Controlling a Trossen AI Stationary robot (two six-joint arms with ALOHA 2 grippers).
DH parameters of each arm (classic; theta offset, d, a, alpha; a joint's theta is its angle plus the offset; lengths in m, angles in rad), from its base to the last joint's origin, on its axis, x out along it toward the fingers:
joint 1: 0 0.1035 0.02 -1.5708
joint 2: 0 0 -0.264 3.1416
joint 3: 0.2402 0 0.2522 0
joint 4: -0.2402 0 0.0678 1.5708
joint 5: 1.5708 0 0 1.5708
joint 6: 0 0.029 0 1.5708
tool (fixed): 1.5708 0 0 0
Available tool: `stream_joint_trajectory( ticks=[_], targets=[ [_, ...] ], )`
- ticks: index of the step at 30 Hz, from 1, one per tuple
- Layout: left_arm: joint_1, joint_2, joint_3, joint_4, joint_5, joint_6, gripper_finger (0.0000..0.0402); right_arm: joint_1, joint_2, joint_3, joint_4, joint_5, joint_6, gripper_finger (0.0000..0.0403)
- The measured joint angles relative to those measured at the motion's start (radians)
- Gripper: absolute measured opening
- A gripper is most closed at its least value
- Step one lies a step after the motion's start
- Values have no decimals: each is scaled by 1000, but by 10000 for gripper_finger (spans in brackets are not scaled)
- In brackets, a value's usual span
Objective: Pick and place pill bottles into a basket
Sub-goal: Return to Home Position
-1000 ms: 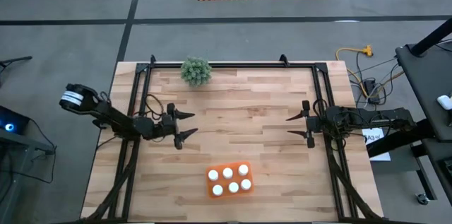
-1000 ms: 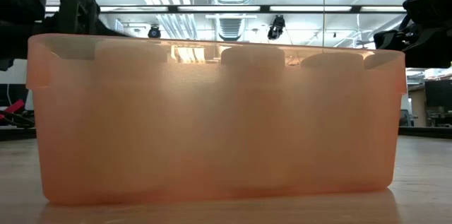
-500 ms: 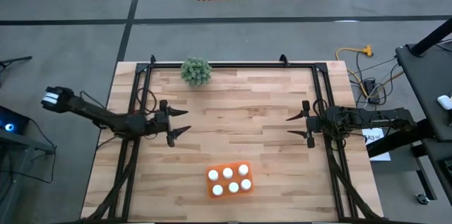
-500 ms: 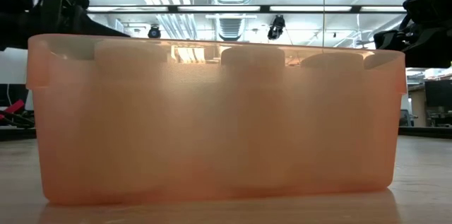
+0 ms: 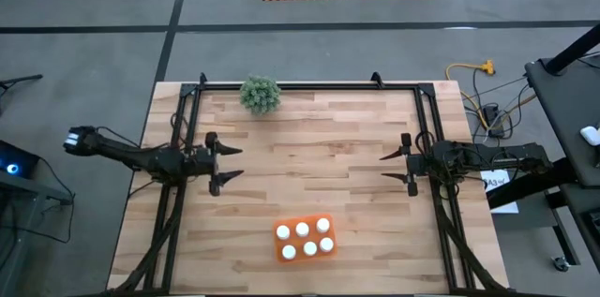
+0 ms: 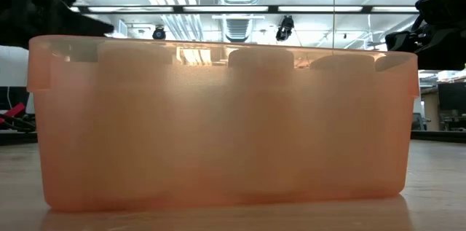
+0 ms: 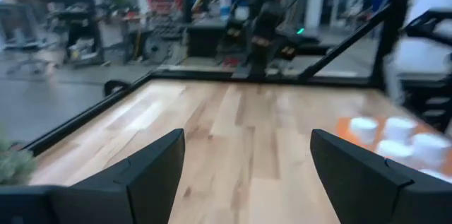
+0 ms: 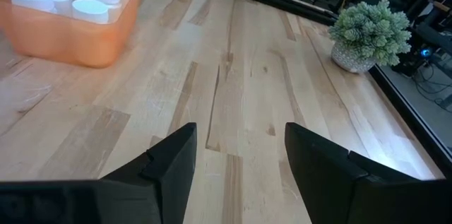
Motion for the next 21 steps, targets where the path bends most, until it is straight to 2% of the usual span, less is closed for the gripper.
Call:
stream_joint_trajectory(
  ticks=[7, 9, 12, 21],
  targets=[
    [0, -238, 0, -213, 195, 1, 287, 0, 0, 0, 0, 0, 0, 206],
    [0, -285, 1, -231, 245, 1, 287, 0, 0, 0, 0, 0, 0, 206],
    [0, -248, 8, -254, 300, 0, 287, 0, 0, 0, 0, 0, 0, 206],
    [0, -158, 4, -249, 302, -7, 287, 0, 0, 0, -1, 0, 0, 206]
  ],
)
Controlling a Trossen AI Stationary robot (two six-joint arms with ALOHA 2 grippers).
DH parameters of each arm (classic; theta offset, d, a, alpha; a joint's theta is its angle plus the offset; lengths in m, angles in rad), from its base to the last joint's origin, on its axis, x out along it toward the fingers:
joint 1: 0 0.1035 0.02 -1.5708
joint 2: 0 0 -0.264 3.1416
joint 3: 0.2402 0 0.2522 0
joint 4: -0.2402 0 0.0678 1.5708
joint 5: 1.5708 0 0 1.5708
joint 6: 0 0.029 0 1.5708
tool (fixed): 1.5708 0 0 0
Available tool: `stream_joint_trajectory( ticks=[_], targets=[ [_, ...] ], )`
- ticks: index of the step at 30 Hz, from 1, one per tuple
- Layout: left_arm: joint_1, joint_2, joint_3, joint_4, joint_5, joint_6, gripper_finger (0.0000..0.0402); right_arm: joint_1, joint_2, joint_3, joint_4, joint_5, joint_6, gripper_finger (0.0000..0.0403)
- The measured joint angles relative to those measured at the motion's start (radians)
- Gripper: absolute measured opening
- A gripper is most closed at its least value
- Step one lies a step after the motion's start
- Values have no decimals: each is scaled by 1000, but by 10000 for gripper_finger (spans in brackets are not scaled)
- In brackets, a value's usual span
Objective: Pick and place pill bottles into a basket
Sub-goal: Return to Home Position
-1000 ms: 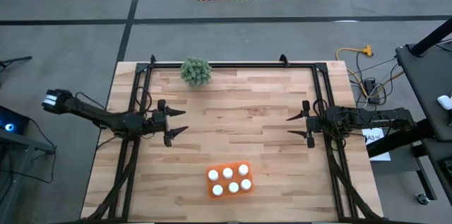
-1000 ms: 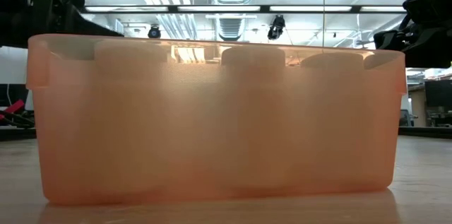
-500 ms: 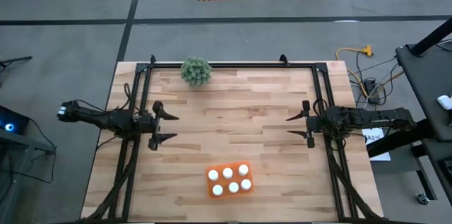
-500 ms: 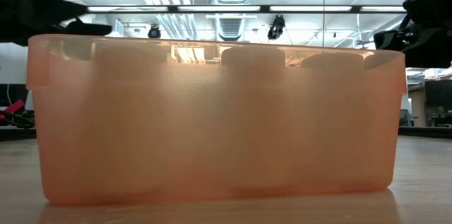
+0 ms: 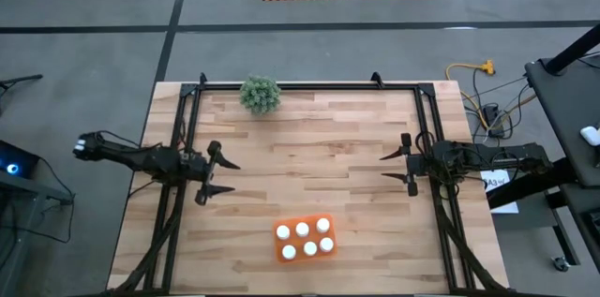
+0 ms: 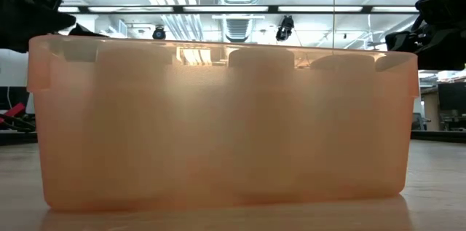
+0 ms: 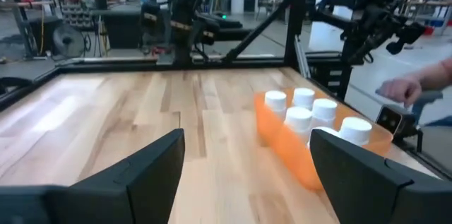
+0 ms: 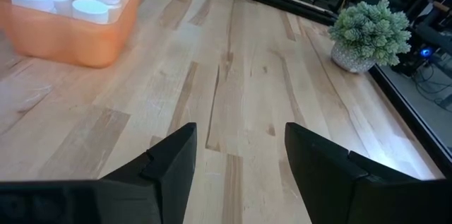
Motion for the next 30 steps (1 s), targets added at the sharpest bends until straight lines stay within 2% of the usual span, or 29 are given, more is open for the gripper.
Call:
stream_joint_trajectory(
  ticks=[13, 30],
  targets=[
    [0, 88, -1, 11, -3, 0, 287, 0, 0, 0, 0, 0, 0, 206],
    [0, 137, -1, 17, -3, 0, 287, 0, 0, 0, 0, 0, 0, 206]
  ],
)
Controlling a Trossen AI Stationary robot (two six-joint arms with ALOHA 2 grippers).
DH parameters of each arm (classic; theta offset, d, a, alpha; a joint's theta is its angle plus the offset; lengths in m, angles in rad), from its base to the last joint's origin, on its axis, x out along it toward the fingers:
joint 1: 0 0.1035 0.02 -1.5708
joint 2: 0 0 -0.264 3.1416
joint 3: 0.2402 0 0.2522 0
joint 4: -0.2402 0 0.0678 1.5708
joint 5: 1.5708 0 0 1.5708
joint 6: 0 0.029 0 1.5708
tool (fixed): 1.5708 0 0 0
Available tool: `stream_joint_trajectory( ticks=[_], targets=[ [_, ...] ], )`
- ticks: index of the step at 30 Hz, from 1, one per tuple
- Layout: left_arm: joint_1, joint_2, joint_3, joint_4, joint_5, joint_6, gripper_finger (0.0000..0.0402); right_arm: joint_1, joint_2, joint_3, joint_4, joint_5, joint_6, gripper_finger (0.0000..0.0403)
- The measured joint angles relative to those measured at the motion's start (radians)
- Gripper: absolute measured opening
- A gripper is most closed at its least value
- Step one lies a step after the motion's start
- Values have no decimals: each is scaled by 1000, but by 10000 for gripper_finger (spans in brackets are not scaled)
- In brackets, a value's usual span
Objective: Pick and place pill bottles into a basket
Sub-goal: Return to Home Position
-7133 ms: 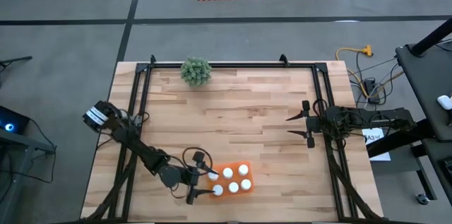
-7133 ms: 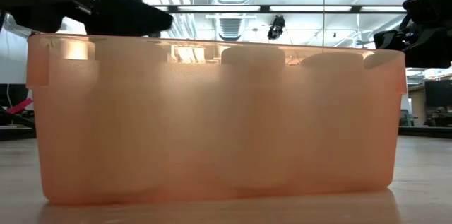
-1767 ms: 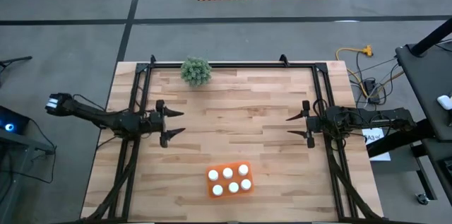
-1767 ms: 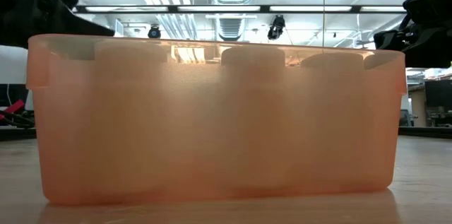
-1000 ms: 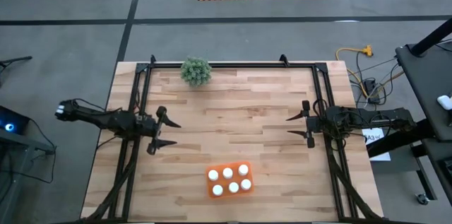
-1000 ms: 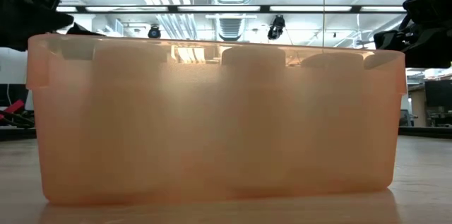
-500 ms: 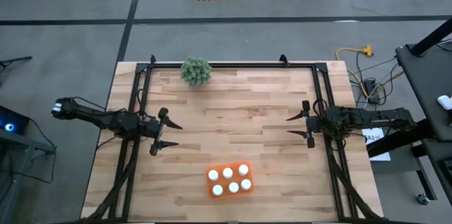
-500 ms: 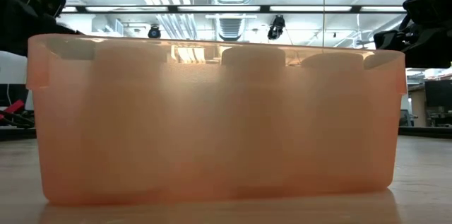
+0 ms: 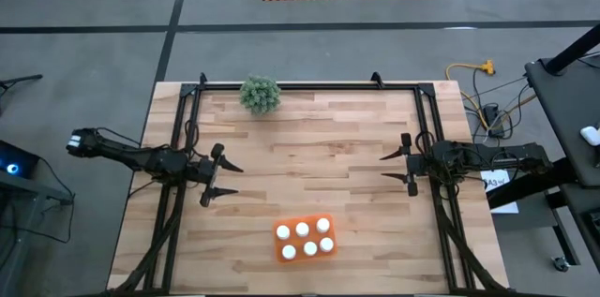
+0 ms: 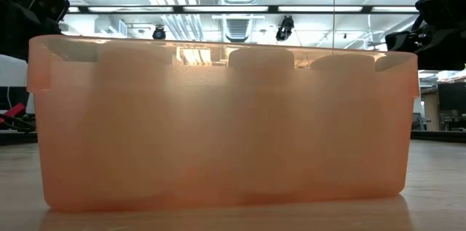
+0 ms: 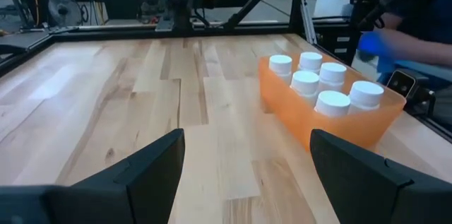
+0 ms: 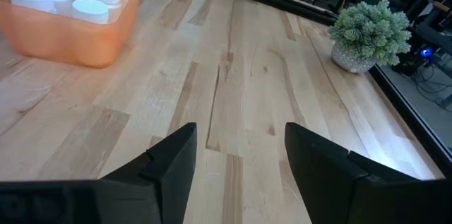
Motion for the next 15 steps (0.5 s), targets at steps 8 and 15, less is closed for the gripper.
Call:
stream_joint_trajectory(
  ticks=[8, 15],
  targets=[
    [0, 10, 0, 0, 0, 0, 287, 0, 0, 0, 0, 0, 0, 206],
    [0, 10, 0, 0, 0, 0, 287, 0, 0, 0, 0, 0, 0, 206]
  ],
)
